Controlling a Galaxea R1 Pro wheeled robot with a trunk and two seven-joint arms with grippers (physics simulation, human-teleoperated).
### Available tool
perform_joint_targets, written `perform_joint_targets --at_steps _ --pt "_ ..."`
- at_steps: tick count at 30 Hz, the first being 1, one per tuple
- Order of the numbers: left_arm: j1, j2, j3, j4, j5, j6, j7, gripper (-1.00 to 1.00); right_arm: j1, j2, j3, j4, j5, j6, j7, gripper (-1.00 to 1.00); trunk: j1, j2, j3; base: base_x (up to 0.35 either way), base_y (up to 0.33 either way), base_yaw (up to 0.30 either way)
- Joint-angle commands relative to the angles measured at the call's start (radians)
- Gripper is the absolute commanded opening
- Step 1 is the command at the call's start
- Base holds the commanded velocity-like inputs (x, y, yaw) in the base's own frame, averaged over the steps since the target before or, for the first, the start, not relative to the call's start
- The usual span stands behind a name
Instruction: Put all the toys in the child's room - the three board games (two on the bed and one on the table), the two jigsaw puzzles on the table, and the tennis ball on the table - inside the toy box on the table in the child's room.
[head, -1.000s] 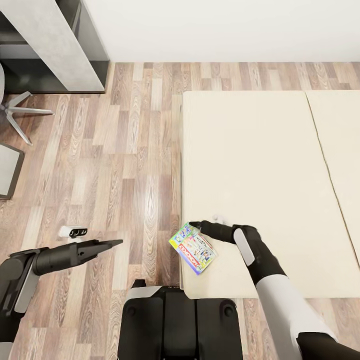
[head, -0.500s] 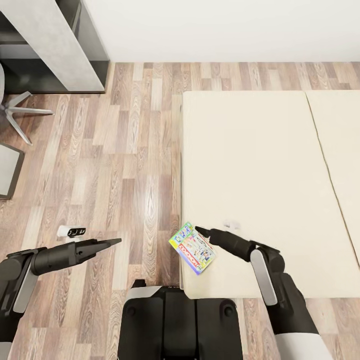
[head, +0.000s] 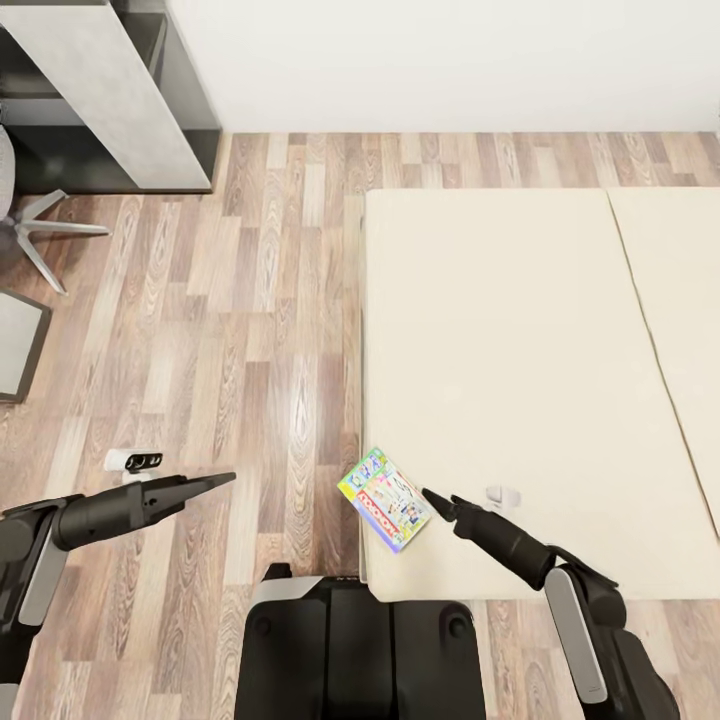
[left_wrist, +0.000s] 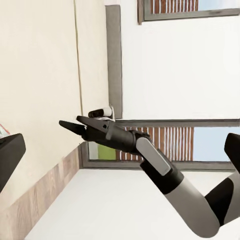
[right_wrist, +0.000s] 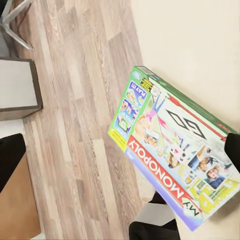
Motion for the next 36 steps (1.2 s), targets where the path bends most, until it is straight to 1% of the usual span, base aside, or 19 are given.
perform_joint_targets --at_steps 1,4,7,9,12,13,16,18,19,20,21,22,24,27,36 --pt "0.000 0.001 0.003 0.000 -0.001 0.010 -0.004 1.00 0.006 -0.003 -0.006 -0.003 -0.004 -0.004 0.024 1.00 0.001 -0.001 0.001 0.000 0.000 0.000" --pt "0.000 0.001 0.005 0.000 -0.001 0.010 -0.004 1.00 0.014 -0.009 -0.008 -0.006 0.001 -0.018 0.056 1.00 0.001 -0.001 0.006 0.000 0.000 0.000" --pt "0.000 0.001 0.007 0.000 -0.005 0.010 -0.004 1.00 0.016 -0.013 -0.010 -0.007 0.002 -0.023 0.071 1.00 0.001 -0.001 0.010 0.000 0.000 0.000" --pt "0.000 0.005 0.015 0.000 -0.009 0.009 -0.004 1.00 0.017 -0.019 -0.011 -0.008 0.001 -0.025 0.080 1.00 0.001 -0.001 0.014 0.000 0.000 0.000" --pt "0.001 0.027 0.043 0.002 -0.025 0.010 -0.004 1.00 0.018 -0.031 -0.012 -0.009 -0.001 -0.026 0.095 1.00 0.001 -0.001 0.019 0.000 0.000 0.000" --pt "0.001 0.036 0.054 0.002 -0.034 0.010 -0.004 1.00 0.018 -0.036 -0.013 -0.009 -0.002 -0.027 0.101 1.00 0.001 -0.001 0.020 0.000 0.000 0.000" --pt "0.004 0.054 0.076 0.004 -0.052 0.010 -0.004 1.00 0.018 -0.043 -0.023 -0.009 -0.003 -0.027 0.112 1.00 0.001 -0.001 0.025 0.000 0.000 0.000" --pt "0.012 0.072 0.097 0.006 -0.080 0.010 -0.004 1.00 0.019 -0.046 -0.036 -0.009 -0.003 -0.027 0.125 1.00 0.001 -0.001 0.028 0.000 0.000 0.000" --pt "0.015 0.075 0.102 0.007 -0.090 0.010 -0.004 1.00 0.019 -0.046 -0.039 -0.009 -0.003 -0.027 0.128 1.00 0.001 -0.001 0.030 0.000 0.000 0.000" --pt "0.020 0.079 0.109 0.007 -0.112 0.010 -0.004 1.00 0.020 -0.047 -0.043 -0.009 -0.003 -0.027 0.134 1.00 0.001 -0.001 0.032 0.000 0.000 0.000" --pt "0.022 0.081 0.112 0.007 -0.124 0.009 -0.004 1.00 0.020 -0.047 -0.044 -0.009 -0.003 -0.027 0.137 1.00 0.001 -0.001 0.033 0.000 0.000 0.000" --pt "0.024 0.083 0.116 0.007 -0.147 0.009 -0.004 1.00 0.020 -0.047 -0.046 -0.009 -0.003 -0.028 0.140 1.00 0.001 -0.001 0.035 0.000 0.000 0.000" --pt "0.027 0.084 0.120 0.007 -0.173 0.009 -0.004 1.00 0.020 -0.048 -0.047 -0.007 -0.004 -0.028 0.143 1.00 0.001 -0.001 0.038 0.000 0.000 0.000" --pt "0.028 0.083 0.122 0.007 -0.193 0.008 -0.004 1.00 0.024 -0.048 -0.048 -0.006 -0.004 -0.028 0.145 1.00 0.001 -0.001 0.043 0.000 0.000 0.000" --pt "0.029 0.085 0.125 0.008 -0.203 0.008 -0.004 1.00 0.027 -0.048 -0.050 -0.004 -0.003 -0.028 0.147 1.00 0.001 -0.001 0.058 0.000 0.000 0.000"
